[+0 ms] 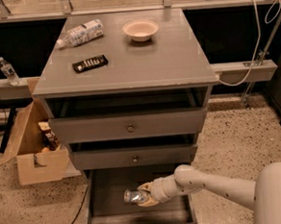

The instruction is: Pick redbull can from bottom drawer and place on counter

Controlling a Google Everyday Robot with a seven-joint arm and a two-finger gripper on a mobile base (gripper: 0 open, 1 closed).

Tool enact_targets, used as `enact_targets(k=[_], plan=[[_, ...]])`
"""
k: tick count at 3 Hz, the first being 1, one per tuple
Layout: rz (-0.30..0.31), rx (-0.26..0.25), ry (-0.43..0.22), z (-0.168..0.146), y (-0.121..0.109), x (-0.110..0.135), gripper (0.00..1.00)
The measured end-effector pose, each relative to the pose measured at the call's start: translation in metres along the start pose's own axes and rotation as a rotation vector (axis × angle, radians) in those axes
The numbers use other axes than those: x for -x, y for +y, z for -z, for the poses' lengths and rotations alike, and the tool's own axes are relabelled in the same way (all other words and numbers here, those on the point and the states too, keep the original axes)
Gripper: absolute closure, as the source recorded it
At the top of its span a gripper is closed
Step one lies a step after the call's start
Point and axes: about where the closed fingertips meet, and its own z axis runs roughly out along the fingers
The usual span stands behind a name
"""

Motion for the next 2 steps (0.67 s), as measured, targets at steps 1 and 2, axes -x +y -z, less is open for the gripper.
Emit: enact_targets(k=[1,2], plan=[[0.039,-0.036,-0.001,0.048,-0.003,0.027,1.00],[0.109,-0.041,0.029,0.133,-0.005,0.092,1.00]])
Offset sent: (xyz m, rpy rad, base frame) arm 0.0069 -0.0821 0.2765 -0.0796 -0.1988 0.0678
